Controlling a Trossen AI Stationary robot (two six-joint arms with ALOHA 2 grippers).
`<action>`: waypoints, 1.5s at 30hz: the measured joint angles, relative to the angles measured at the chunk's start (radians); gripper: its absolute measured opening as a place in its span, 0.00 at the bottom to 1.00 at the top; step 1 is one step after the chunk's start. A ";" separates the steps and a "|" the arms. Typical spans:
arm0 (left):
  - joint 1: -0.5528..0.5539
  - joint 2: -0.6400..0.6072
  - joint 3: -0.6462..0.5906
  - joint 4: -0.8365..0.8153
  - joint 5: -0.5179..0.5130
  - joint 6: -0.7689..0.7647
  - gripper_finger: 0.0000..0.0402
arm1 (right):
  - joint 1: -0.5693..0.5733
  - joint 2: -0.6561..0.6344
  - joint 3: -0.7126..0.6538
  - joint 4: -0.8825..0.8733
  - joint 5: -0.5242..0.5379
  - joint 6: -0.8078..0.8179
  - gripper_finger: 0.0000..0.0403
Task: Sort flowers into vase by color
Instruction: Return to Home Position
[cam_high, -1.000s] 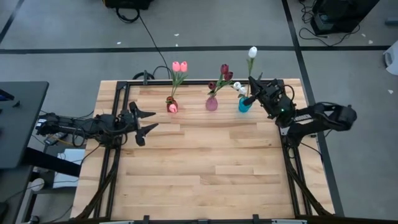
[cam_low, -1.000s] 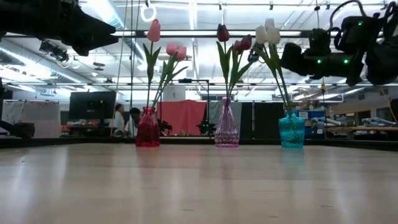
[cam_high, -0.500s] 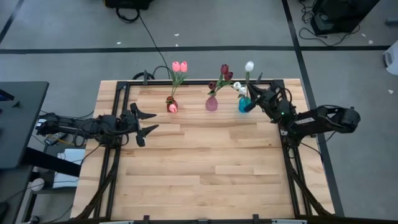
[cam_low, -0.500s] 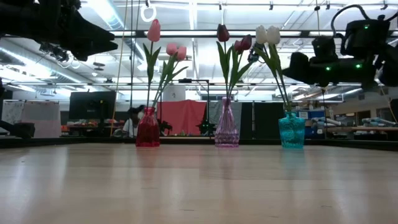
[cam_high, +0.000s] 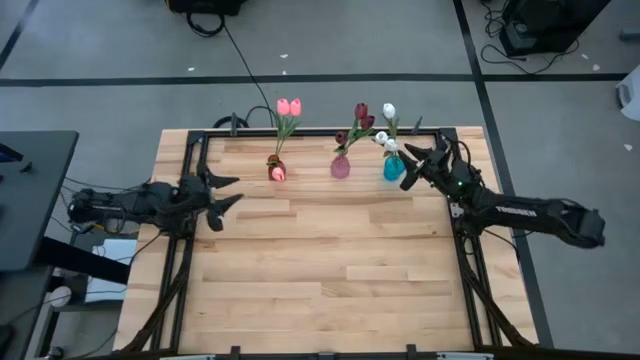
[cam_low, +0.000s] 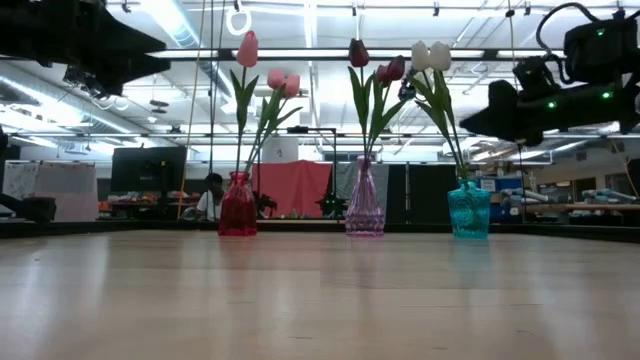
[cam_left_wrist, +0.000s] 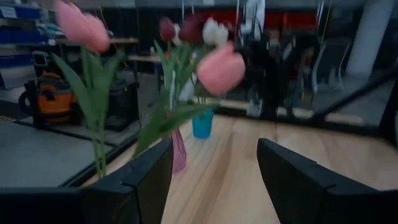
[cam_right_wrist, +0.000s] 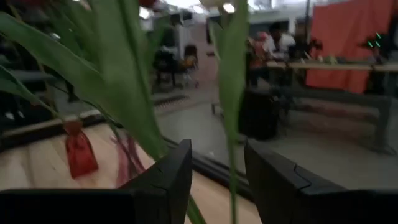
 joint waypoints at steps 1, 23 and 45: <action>0.000 -0.030 0.000 -0.012 0.000 -0.011 0.60 | -0.005 -0.042 0.000 -0.063 0.004 0.006 0.39; -0.001 -0.144 -0.245 0.356 0.192 -0.053 0.60 | -0.038 -0.735 0.146 -1.031 -0.116 0.262 0.39; -0.002 -0.139 -0.247 0.402 0.248 -0.126 0.60 | -0.037 -0.725 0.085 -0.952 -0.106 0.386 0.39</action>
